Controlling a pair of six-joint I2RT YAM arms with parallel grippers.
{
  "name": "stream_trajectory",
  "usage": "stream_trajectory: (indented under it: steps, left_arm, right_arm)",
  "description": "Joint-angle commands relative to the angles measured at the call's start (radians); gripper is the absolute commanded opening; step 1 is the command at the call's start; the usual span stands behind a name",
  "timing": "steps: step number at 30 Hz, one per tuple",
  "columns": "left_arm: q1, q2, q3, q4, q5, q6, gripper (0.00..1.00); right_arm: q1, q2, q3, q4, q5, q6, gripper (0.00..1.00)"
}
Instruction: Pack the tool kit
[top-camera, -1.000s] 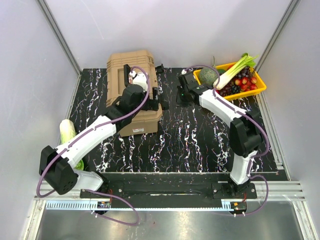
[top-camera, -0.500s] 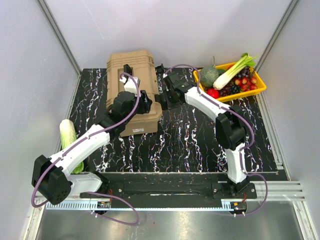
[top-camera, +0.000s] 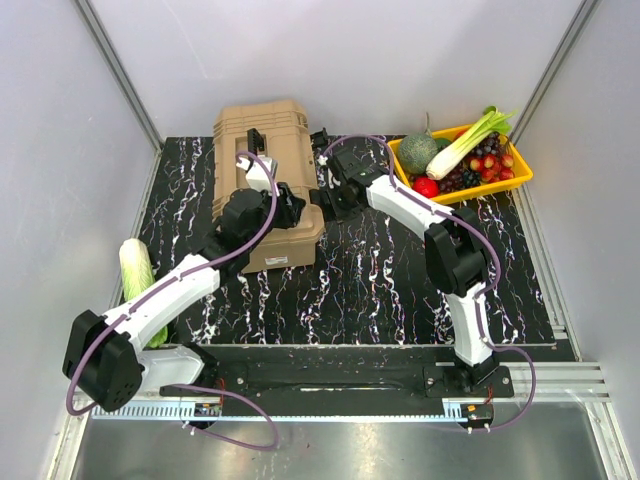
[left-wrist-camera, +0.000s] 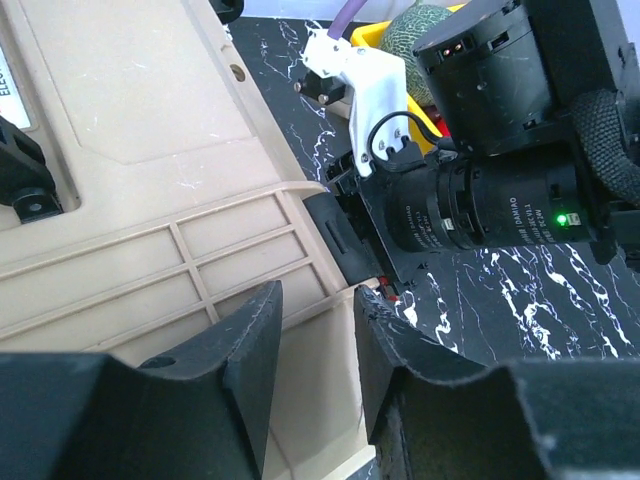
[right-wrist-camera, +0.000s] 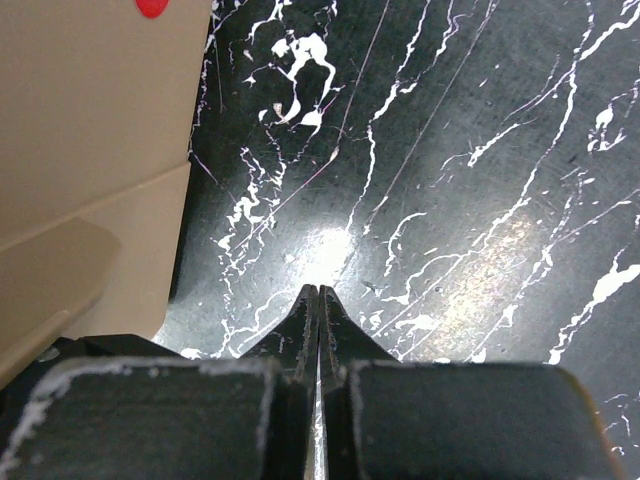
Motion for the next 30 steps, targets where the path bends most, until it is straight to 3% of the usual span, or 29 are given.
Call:
stream_trajectory:
  steps: [1,20,27,30]
  left_arm:
    - [-0.012,0.086,-0.133,-0.354,0.167,-0.042,0.38]
    - [-0.014,0.126,-0.176,-0.326,0.194,-0.07,0.35]
    - [-0.015,0.127,-0.179,-0.306,0.233,-0.061,0.35]
    - [-0.014,0.118,-0.176,-0.307,0.23,-0.059,0.36]
  right_arm:
    - [0.052,0.014,0.005,0.167,-0.213,0.048,0.0]
    - [0.063,0.023,-0.09,0.361,-0.315,0.269,0.0]
    - [0.069,0.025,-0.142,0.463,-0.417,0.351,0.0]
    - [0.066,0.01,-0.168,0.468,-0.382,0.363,0.0]
